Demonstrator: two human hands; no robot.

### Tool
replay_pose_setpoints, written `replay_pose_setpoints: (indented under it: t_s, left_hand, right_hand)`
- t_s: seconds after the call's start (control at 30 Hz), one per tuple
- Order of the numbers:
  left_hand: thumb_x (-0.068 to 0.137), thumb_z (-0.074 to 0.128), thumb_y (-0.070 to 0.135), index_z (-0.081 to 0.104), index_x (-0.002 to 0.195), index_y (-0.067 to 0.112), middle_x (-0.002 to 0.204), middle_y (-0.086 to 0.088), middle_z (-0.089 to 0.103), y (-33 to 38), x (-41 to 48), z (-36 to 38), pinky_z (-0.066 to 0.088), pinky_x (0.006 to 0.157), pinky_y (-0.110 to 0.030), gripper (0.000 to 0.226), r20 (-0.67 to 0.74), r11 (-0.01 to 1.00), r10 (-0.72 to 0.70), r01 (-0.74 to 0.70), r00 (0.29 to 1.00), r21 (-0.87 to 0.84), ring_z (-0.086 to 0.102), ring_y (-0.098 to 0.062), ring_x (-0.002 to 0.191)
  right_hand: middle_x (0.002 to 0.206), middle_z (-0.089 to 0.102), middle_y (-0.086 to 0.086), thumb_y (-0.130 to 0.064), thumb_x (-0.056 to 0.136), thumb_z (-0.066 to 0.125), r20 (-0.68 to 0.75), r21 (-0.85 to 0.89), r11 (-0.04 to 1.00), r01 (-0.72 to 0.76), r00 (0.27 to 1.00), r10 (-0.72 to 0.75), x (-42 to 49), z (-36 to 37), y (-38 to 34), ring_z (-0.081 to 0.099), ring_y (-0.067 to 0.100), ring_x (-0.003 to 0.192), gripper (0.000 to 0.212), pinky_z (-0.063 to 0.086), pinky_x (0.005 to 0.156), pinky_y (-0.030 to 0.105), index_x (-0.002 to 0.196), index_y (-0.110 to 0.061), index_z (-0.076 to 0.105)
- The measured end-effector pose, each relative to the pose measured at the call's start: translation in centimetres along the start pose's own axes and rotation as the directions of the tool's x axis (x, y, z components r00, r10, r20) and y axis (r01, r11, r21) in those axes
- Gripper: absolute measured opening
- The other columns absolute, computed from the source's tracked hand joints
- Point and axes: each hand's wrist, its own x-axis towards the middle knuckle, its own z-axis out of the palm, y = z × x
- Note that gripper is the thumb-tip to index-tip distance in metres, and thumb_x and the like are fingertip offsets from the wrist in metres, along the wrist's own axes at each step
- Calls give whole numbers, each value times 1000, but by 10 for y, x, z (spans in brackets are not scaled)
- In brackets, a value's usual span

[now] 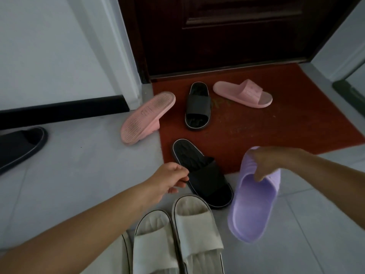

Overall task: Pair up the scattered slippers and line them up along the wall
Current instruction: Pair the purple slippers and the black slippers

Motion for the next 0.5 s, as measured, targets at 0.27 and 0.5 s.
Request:
replay_pose_setpoints:
  t_s: [0.27,0.5]
  left_hand:
    - [73,75,44,50,104,19,84,2,58,34,-19,-35,44,48,-14,47,68,859,274,-276,959,431,55,-9,65]
    - [87,57,22,58,91,16,74,-2,59,-31,-84,-160,34,39,-13,8,-512,960,223,-96,829,262,46,-6,51]
  right_hand:
    - [134,51,7,-47,68,72,-396,217,910,352,884,-248,-26,-80,-108,54,26,114,80,49,92,36,135,-18,40]
    - [98,67,4,-59,64,67,-462,564,540,625,781,-421,-17,-95,-264,62,13,72,87,49,60,22,132,-9,50]
